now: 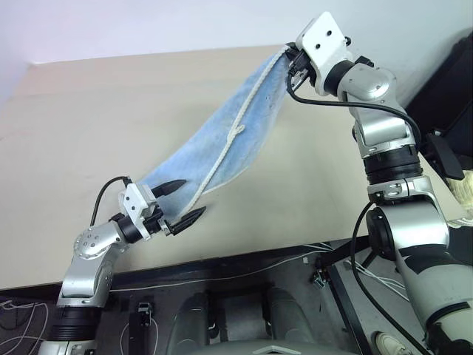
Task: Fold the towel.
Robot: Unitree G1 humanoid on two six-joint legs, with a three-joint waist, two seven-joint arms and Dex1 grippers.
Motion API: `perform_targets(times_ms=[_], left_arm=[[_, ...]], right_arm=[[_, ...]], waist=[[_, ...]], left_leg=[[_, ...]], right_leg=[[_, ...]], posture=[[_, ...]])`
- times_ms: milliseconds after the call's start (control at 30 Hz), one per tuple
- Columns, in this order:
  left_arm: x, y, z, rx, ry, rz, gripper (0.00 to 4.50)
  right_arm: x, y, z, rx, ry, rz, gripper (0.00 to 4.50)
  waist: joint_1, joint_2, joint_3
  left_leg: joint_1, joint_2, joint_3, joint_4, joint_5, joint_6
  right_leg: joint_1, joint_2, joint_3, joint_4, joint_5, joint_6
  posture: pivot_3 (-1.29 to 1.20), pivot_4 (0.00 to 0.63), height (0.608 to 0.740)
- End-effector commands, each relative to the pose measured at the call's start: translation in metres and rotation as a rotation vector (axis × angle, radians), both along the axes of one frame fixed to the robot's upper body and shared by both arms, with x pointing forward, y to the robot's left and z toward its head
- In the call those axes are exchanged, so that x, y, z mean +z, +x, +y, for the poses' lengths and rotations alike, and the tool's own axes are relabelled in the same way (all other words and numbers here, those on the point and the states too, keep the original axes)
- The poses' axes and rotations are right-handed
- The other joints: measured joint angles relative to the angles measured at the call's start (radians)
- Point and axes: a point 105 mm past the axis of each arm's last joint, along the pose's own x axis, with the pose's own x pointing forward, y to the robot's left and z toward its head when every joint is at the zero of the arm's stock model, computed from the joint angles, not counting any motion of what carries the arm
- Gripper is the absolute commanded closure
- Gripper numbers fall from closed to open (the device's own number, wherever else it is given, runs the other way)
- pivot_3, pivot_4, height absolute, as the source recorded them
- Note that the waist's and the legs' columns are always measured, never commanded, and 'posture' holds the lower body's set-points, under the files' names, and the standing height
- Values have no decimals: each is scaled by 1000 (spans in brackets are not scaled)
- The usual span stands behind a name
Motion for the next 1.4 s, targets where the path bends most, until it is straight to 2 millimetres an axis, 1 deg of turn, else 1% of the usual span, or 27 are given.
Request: perform_targets(times_ms=[33, 133, 267, 333, 400, 500, 633, 733, 833, 900, 967, 1033, 1100, 1167, 1267, 1400], left_arm=[[25, -2, 4, 31, 34, -87, 0], [31, -6, 9, 43, 52, -92, 0], [31, -8, 20, 84, 89, -87, 0], [29, -5, 23, 102, 104, -89, 0], [22, 4, 30, 173, 146, -107, 0], [17, 10, 28, 229, 150, -123, 0], [6, 10, 30, 270, 193, -103, 0], [-2, 5, 26, 250, 203, -70, 0], [0, 2, 14, 200, 195, -66, 0], [3, 1, 11, 188, 185, -55, 0], [-5, 2, 11, 191, 220, -11, 0], [-19, 3, 13, 198, 291, 16, 0], [-27, 6, 11, 200, 315, 35, 0], [-30, 8, 9, 199, 321, 45, 0], [-40, 6, 4, 175, 334, 112, 0], [-46, 8, 6, 201, 314, 178, 0]], right_arm=[[27, -6, 6, 9, 40, -79, 4445], [31, -6, 8, 5, 40, -95, 4445], [46, -4, 7, -25, 69, -129, 4445], [50, -3, 7, -28, 76, -138, 4445], [54, -4, 9, -25, 82, -150, 4445], [60, -5, 14, -16, 95, -168, 4445], [59, -2, 17, -22, 88, -173, 4445], [55, 1, 16, -43, 74, -178, 4445], [52, 2, 17, -43, 76, -175, 4445], [49, 3, 18, -41, 86, -168, 4445], [47, 4, 18, -46, 88, -165, 4445], [45, 5, 16, -55, 88, -165, 4445], [45, 5, 14, -62, 91, -162, 4445], [44, 6, 13, -66, 93, -159, 4445], [44, 6, 10, -75, 94, -158, 4445], [44, 7, 8, -84, 97, -157, 4445]], waist=[[0, 0, 0], [0, 0, 0], [-1, 0, 0], [0, 0, 0], [1, 0, 0], [0, 0, 0], [0, 0, 0], [-1, 0, 0], [-1, 0, 0], [0, 0, 0], [0, 0, 0], [0, 0, 0], [0, 0, 0], [1, 0, 0], [5, 0, 0], [6, 0, 0]], left_leg=[[0, 0, 0, 0, 0, 0], [0, 0, 0, 0, 0, 0], [0, 0, 1, -1, 0, 0], [-1, 0, 1, -1, 0, 0], [-1, 0, 1, -1, 0, 0], [-1, 0, 2, -1, 0, 0], [-1, 0, 4, -1, 0, 1], [-1, 0, 4, -1, 0, 1], [-1, 0, 5, -1, 0, 1], [-1, 0, 5, -1, 0, 1], [-1, 0, 5, -1, 0, 1], [-1, 0, 5, -1, 0, 1], [-1, 0, 5, -1, 0, 1], [-1, 0, 5, -1, 0, 1], [-1, 0, 5, -1, 0, 1], [0, -1, 5, 0, 0, 1]], right_leg=[[0, 0, 0, 0, 0, 0], [0, 0, 0, 0, 0, 0], [-1, 0, 1, 0, 0, 0], [-2, 0, 1, 0, 0, 0], [-2, 0, 1, 0, 0, 0], [-2, 0, 1, 0, 0, 0], [-2, 0, 0, 0, 0, 0], [-3, 1, 0, 0, 0, 0], [-3, 1, 1, 0, 0, 0], [-3, 0, 1, 0, 0, 0], [-3, 1, 1, 0, 0, 0], [-3, 1, 1, 0, 0, 0], [-3, 1, 1, 0, 0, 0], [-3, 1, 1, 0, 0, 0], [-3, 1, 1, 1, 0, 0], [-1, 0, 0, 1, 0, 0]], posture=[[0, 150, 740], [0, 150, 740], [0, 150, 740], [0, 150, 740], [0, 150, 740], [0, 150, 740], [0, 150, 740], [0, 150, 740], [0, 150, 740], [0, 150, 740], [0, 150, 740], [0, 150, 740], [0, 150, 740], [0, 150, 740], [0, 150, 740], [0, 150, 740]])
